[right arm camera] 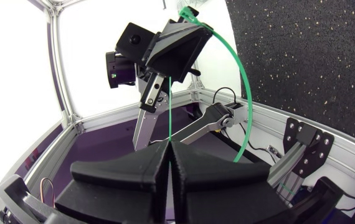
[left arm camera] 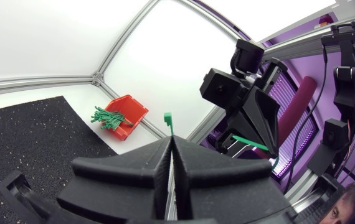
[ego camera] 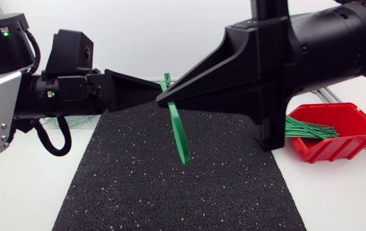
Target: Take a green cable tie from the red box, thread the tail through the head to close it, then place it in the transparent bin on the left.
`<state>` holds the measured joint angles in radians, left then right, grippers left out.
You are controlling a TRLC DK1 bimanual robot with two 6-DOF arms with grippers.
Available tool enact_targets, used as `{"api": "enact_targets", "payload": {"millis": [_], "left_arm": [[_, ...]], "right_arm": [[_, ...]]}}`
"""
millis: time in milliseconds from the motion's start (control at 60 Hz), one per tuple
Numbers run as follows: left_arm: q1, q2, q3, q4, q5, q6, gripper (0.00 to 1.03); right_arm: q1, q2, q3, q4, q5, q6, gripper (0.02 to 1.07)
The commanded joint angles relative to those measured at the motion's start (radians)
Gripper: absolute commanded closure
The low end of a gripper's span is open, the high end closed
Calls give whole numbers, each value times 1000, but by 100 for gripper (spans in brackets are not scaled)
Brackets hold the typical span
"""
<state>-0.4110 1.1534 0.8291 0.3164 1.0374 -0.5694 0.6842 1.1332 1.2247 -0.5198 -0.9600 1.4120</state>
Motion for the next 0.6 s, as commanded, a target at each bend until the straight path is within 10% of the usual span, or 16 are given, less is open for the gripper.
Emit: {"api": "enact_targets", "payload": {"millis": [0,583], "left_arm": [[-5,-18,4,20,-8,-23,100],[-28,-72,11,26,-30,-66,100]], "right_arm": [[11,23,30,-8,9,65,102],[15,16,91,-40,33,196,101]]}}
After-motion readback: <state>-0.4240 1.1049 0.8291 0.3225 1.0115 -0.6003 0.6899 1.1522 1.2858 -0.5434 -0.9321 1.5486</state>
